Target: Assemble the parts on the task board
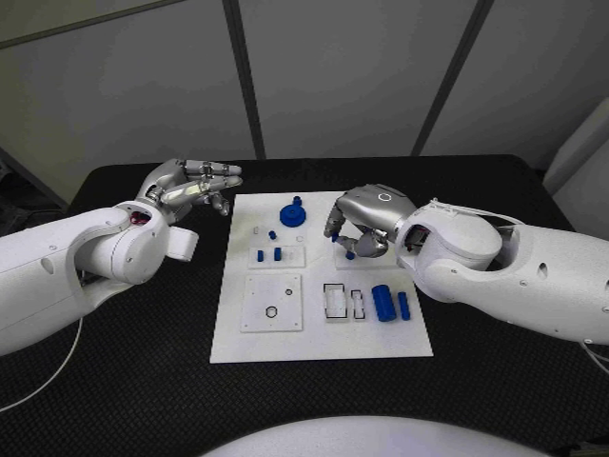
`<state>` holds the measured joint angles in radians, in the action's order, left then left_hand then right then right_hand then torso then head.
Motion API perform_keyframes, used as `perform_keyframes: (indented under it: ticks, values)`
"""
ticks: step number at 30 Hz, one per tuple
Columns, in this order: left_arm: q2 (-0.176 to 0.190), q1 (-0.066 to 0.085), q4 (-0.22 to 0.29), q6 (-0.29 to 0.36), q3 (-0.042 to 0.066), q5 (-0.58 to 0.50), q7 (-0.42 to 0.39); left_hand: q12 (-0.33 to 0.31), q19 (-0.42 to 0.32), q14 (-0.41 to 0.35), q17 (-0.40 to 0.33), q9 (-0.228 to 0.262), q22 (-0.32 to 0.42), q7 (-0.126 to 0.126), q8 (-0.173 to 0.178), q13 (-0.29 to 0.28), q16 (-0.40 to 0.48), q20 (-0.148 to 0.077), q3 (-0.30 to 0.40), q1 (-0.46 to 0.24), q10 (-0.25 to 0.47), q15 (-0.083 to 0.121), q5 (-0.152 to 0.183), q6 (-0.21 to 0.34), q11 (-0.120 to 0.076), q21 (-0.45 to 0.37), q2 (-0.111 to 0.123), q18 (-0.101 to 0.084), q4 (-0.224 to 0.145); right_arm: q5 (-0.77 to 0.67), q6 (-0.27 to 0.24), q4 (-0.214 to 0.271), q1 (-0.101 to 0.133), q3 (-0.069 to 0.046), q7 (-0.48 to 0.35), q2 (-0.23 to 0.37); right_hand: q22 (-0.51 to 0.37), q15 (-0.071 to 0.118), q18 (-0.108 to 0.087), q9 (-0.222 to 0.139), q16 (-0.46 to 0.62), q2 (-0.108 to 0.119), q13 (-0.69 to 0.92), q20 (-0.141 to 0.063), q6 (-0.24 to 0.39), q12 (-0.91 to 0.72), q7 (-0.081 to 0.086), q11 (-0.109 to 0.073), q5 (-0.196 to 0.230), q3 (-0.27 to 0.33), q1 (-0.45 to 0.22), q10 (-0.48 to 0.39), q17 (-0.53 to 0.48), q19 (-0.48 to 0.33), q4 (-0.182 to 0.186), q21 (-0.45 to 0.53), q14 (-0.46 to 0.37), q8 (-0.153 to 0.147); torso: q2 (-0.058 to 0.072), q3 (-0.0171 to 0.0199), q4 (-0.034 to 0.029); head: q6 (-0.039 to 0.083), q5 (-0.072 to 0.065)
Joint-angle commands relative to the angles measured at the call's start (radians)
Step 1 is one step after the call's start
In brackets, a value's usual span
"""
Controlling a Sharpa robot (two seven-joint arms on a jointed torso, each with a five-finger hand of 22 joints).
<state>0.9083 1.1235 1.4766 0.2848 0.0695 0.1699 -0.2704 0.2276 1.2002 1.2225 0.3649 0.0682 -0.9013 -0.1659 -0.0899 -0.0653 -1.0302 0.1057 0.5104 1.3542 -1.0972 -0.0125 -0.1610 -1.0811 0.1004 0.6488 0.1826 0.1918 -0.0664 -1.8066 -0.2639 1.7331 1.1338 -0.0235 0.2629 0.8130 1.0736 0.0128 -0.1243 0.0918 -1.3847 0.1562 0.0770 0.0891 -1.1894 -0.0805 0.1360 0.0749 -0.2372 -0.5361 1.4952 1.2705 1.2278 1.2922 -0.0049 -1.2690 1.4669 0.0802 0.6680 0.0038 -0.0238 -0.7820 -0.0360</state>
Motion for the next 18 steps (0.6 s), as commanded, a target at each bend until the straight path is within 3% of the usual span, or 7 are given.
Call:
perform_keyframes:
  ticks: [1,10,15,18]
  values:
    - [-0.002,0.001,0.001,-0.015,0.001,-0.002,-0.004,0.001,-0.008,-0.006,-0.002,-0.002,0.001,-0.004,0.004,0.001,0.003,0.001,0.005,0.002,0.007,0.000,-0.004,-0.004,0.001,-0.003,-0.004,-0.009,-0.002,0.028,-0.058,0.020,0.001,-0.001,-0.029,-0.012,0.002,0.005,0.018,0.001,-0.005,0.000,0.002,-0.005,-0.006,-0.005,0.000,-0.011,-0.002,-0.001,-0.010,0.019,0.001,-0.003,-0.005,-0.005,0.046,-0.005,-0.001,-0.0012,-0.0016,-0.002,0.016]
    - [-0.009,0.001,-0.001,-0.017,0.001,-0.002,-0.004,0.000,-0.008,-0.006,-0.002,-0.001,0.001,-0.004,0.005,0.001,0.004,0.001,0.005,0.002,0.009,0.000,-0.004,-0.004,0.002,-0.004,-0.004,-0.009,-0.003,0.094,-0.053,0.006,-0.003,0.000,-0.054,-0.067,0.004,0.005,0.018,0.001,-0.008,0.000,0.002,-0.004,-0.006,-0.003,0.001,-0.010,0.002,-0.001,-0.017,0.019,0.004,-0.004,-0.006,-0.006,0.047,-0.006,0.001,-0.0026,0.0006,-0.014,0.063]
    - [-0.013,0.001,-0.001,-0.018,0.001,-0.002,-0.004,0.000,-0.008,-0.006,-0.002,-0.001,0.001,-0.004,0.005,0.001,0.004,0.001,0.005,0.002,0.009,0.000,-0.004,-0.004,0.002,-0.004,-0.004,-0.009,-0.003,0.118,-0.046,-0.022,-0.031,0.000,-0.069,-0.102,0.004,0.004,0.018,0.001,-0.008,0.000,0.001,-0.004,-0.004,0.000,0.001,-0.010,0.003,-0.002,-0.019,0.016,0.004,-0.004,-0.008,-0.007,0.047,-0.008,0.000,-0.0028,-0.0010,-0.025,0.094]
    - [-0.015,0.002,-0.001,-0.018,0.001,-0.002,-0.004,0.000,-0.008,-0.006,-0.002,-0.001,0.001,-0.004,0.005,0.001,0.004,0.002,0.005,0.001,0.010,0.000,-0.004,-0.004,0.002,-0.004,-0.004,-0.009,-0.002,0.124,-0.043,-0.037,-0.046,-0.001,-0.075,-0.118,0.004,0.004,0.018,0.001,-0.008,0.000,0.001,-0.004,-0.004,0.000,0.001,-0.010,0.003,-0.002,-0.020,0.016,0.004,-0.004,-0.008,-0.007,0.047,-0.008,0.001,-0.0006,0.0000,-0.029,0.103]
